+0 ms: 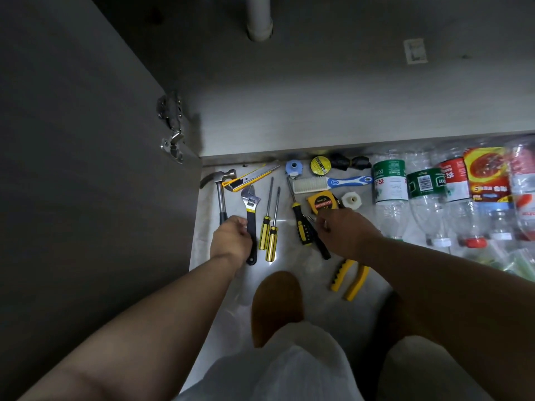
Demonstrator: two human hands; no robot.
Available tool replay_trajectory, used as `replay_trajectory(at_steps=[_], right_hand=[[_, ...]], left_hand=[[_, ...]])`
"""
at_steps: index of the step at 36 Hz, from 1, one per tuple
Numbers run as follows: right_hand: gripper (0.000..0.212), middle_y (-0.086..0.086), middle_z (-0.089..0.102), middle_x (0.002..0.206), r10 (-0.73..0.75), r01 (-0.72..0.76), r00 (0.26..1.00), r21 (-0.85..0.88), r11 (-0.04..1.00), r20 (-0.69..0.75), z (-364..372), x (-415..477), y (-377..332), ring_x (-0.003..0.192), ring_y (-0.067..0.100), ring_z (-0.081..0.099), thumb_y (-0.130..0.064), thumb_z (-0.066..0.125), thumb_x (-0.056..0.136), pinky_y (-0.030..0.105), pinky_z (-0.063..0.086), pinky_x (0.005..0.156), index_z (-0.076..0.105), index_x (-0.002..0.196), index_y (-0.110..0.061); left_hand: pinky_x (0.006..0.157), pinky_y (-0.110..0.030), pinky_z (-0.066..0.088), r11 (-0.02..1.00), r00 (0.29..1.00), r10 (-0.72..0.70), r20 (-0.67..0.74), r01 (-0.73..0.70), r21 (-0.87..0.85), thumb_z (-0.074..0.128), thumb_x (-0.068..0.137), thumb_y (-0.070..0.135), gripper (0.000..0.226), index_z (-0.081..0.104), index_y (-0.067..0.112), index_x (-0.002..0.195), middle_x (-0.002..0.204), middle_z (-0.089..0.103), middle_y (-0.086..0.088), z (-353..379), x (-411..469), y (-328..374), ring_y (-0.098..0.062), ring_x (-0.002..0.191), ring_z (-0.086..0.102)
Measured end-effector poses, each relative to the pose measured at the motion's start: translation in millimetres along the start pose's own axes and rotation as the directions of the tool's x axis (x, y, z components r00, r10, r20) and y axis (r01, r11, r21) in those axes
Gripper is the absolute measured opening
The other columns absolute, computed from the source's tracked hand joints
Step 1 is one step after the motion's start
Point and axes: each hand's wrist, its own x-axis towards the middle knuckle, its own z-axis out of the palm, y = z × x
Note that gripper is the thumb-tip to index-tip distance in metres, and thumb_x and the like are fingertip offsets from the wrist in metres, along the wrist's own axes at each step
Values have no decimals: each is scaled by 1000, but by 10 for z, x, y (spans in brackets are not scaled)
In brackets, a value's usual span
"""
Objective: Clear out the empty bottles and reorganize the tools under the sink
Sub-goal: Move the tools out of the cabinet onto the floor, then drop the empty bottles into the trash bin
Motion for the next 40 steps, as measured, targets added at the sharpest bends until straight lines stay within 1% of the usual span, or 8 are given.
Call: replay_trajectory(at_steps=[3, 8, 13, 20, 26, 30, 33, 40], right_hand=[[13, -2, 62, 85, -5, 5, 1000, -19, 1000, 8, -94, -1, 10, 75, 17, 59, -30, 53, 97, 30, 48, 64, 60, 102, -20], [16, 6, 65, 99, -87, 89, 996, -170, 981, 20, -511, -1, 53, 82, 21, 56, -26, 49, 98, 29, 43, 70, 61, 104, -17], [5, 8, 63, 95, -83, 75, 996, -241, 968, -24, -1185, -153, 163, 75, 18, 53, -24, 53, 96, 27, 39, 65, 55, 92, -22], [16, 10, 71, 105, 15, -70, 981, -283, 957, -194, -2093, -625, 615, 98, 31, 63, -22, 57, 92, 32, 48, 81, 67, 105, -18], [24, 12, 67, 121, 247, -274, 959, -244, 930, -137, -2373, -1032, 1201, 96, 27, 58, -28, 59, 96, 30, 45, 79, 65, 116, -16], [26, 15, 68, 122, 359, -373, 928, -226, 900, -100, -2184, -1200, 1538, 105, 31, 63, -28, 55, 97, 34, 52, 88, 67, 114, -14], [26, 16, 64, 125, 420, -423, 906, -180, 888, -59, -1945, -1229, 1733, 99, 28, 59, -28, 57, 97, 29, 45, 81, 65, 117, -13], [76, 22, 34, 147, 624, -646, 744, -17, 763, -238, -1499, -1115, 2062, 133, 42, 41, -40, 70, 87, 50, 44, 106, 30, 145, -10]], left_hand=[[95, -32, 53, 994, 994, 105, -9, -105, 42, 54, 98, 10, 19, 67, 18, 109, 110, 71, 1, -13, -3, 211, -19, 105, 66], [91, -35, 55, 911, 922, 356, 154, -379, 163, 54, 100, 19, 16, 68, 21, 105, 105, 71, 1, -35, 11, 728, -16, 96, 67], [84, -33, 55, 707, 745, 596, 300, -664, 244, 55, 97, 14, 19, 71, 23, 102, 101, 71, 3, -68, -67, 1525, -15, 92, 66], [87, -33, 51, 406, 524, 761, 383, -845, 349, 55, 94, 13, 21, 71, 21, 105, 108, 71, -2, -49, -376, 2669, -23, 102, 64], [81, -24, 43, 264, 457, 638, 620, -886, 382, 56, 96, 17, 20, 70, 21, 111, 112, 68, -1, 260, -670, 3122, -22, 105, 62], [91, -25, 45, 252, 470, 443, 763, -882, 398, 59, 98, 22, 26, 67, 18, 122, 126, 65, -2, 544, -736, 3176, -20, 113, 59], [94, -27, 45, 259, 493, 335, 803, -868, 424, 59, 99, 24, 30, 65, 17, 128, 131, 62, -3, 752, -716, 3128, -20, 115, 57], [83, -22, 39, 303, 483, 253, 839, -862, 405, 57, 100, 29, 31, 63, 20, 128, 119, 55, 4, 1030, -569, 2927, -11, 100, 50]])
